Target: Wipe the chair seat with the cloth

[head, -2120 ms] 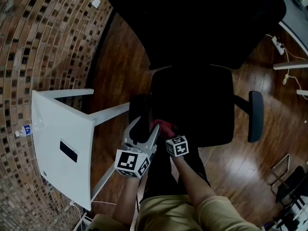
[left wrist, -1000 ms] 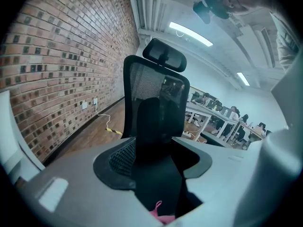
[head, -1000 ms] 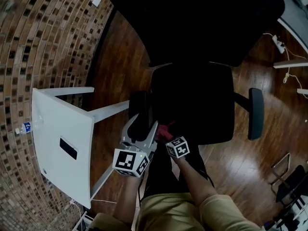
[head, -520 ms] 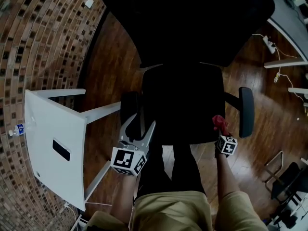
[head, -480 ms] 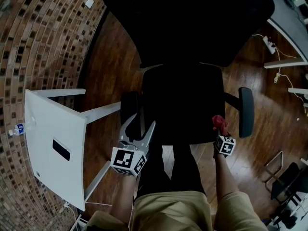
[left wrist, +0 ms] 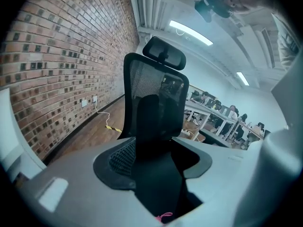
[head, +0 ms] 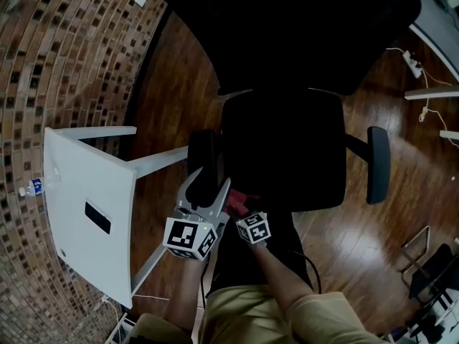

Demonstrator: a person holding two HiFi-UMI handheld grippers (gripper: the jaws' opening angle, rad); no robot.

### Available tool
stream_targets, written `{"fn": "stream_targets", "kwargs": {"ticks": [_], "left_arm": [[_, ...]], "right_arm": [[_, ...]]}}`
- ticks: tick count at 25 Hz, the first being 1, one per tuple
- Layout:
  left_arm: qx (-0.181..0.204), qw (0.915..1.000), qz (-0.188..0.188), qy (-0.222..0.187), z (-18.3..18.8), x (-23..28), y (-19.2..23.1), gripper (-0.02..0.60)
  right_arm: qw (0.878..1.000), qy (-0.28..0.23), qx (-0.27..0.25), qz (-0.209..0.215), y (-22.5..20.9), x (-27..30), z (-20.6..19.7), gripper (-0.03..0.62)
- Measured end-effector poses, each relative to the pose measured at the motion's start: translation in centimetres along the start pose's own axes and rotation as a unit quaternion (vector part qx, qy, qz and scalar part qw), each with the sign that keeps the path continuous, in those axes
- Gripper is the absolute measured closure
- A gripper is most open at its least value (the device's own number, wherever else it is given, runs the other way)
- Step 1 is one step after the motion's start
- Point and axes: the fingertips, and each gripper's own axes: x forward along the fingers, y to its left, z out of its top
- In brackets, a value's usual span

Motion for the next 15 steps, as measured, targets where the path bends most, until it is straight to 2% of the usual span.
{"fn": "stream_targets", "kwargs": {"ticks": [2,5,7,9,11,13,15], "left_arm": [[0.002,1.0,0.001,0.0,0.1,-0.2,0.3,0.357],[-0.003,1.0,-0.002,-0.001,-0.7,0.2,0.1,0.357],[-0.009,0.9999,-0.009,-0.001,-0.7,0.7,-0.8,0.357],[-0.009,0.9998,-0.02,-0.002,-0.3,1.2,-1.7,0.357],[-0.008,0.9995,-0.029,-0.005,-0.2,1.5,-2.4,0.357],[-0.009,0.9994,-0.034,-0.007,-0.3,1.6,-2.7,0.357],[-0.008,0.9993,-0.035,-0.006,-0.1,1.4,-2.8,0.357]], "right_arm": [[1.0,0.011,0.018,-0.021,-2.1,-0.7,-1.2,0.528],[0.993,-0.018,0.082,-0.084,-9.8,-6.4,-3.1,0.528],[0.978,-0.039,0.136,-0.156,-16.2,-13.3,-4.2,0.528],[0.957,-0.054,0.164,-0.231,-22.0,-20.6,-4.8,0.528],[0.945,-0.057,0.14,-0.288,-26.7,-26.2,-5.5,0.528],[0.935,-0.063,0.121,-0.327,-29.8,-29.5,-5.9,0.528],[0.92,-0.081,0.142,-0.356,-30.7,-30.9,-5.9,0.528]]}}
